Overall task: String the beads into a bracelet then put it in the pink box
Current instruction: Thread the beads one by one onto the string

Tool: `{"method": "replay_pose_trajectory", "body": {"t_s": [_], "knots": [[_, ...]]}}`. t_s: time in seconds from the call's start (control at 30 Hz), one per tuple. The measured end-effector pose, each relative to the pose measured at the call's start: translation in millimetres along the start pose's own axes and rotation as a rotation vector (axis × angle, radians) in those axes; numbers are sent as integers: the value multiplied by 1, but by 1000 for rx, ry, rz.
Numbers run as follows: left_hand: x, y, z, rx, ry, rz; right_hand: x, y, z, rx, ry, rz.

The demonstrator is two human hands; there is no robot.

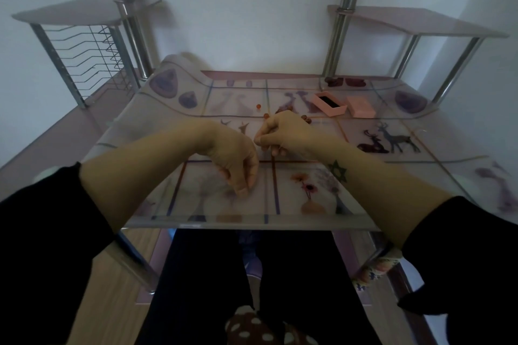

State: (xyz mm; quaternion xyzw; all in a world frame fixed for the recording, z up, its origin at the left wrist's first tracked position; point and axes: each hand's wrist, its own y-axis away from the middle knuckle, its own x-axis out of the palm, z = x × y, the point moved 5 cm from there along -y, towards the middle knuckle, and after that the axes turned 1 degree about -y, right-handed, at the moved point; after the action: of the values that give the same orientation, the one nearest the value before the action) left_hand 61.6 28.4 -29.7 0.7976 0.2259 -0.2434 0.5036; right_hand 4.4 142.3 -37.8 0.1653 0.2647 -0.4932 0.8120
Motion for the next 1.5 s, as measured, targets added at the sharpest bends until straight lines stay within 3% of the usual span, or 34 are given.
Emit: {"method": "replay_pose_trajectory", "body": {"t_s": [0.33,0.43,0.57,0.77,1.23,1.5], "knots": [[-7,-3,-1,-9,89,-1,-5,-2,2,11,-61,-37],[-22,-4,5,7,164,-130,-8,-4,-1,63,-205,-69],[-44,-9,17,54,443,-367,-16,-7,-2,91,-279,-142],[-59,-22,31,73,834,-542,-26,-10,3,65,-307,-223],[-72,-53,41,182,1468,-370,-32,-34,-12,-41,-210,-412],[-72,-61,54,218,1634,-298,-32,-40,-14,-88,-122,-454]]}}
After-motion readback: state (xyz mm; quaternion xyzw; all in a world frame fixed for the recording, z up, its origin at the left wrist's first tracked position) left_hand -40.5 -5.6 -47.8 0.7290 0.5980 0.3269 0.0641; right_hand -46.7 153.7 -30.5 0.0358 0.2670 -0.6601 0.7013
